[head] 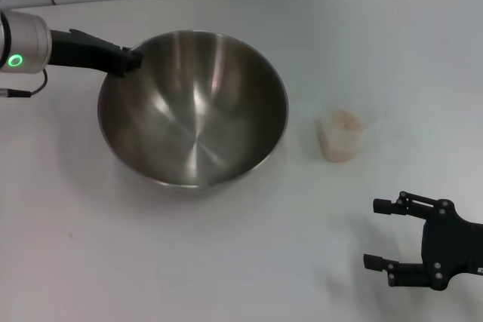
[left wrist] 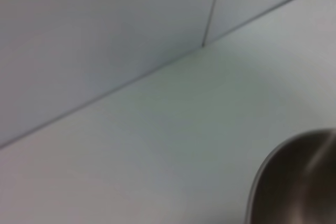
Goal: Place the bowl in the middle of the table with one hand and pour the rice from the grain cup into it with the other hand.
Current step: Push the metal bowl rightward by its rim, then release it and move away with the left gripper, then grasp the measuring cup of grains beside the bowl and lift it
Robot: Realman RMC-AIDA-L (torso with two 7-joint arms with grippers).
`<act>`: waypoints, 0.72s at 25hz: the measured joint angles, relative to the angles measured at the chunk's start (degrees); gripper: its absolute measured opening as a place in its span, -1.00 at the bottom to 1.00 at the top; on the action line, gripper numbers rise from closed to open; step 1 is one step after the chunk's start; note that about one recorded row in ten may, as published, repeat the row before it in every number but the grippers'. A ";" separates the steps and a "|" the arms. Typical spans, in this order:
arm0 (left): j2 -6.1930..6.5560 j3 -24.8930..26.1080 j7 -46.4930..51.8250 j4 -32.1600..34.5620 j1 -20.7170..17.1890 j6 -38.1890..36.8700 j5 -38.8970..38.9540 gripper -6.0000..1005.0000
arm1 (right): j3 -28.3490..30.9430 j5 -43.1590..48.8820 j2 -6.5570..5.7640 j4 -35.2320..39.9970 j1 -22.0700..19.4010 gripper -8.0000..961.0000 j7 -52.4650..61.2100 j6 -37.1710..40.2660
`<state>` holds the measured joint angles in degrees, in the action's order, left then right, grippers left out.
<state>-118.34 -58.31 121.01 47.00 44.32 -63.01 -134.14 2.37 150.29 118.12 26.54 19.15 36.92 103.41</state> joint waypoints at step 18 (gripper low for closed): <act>0.18 -9.87 -23.84 30.54 -31.84 -7.94 28.56 0.09 | 9.54 -0.53 0.25 -0.70 -1.60 0.51 -0.10 -0.14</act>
<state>-118.17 -68.18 97.17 77.54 12.48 -70.95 -105.59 11.91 149.76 118.37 25.84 17.56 36.82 103.27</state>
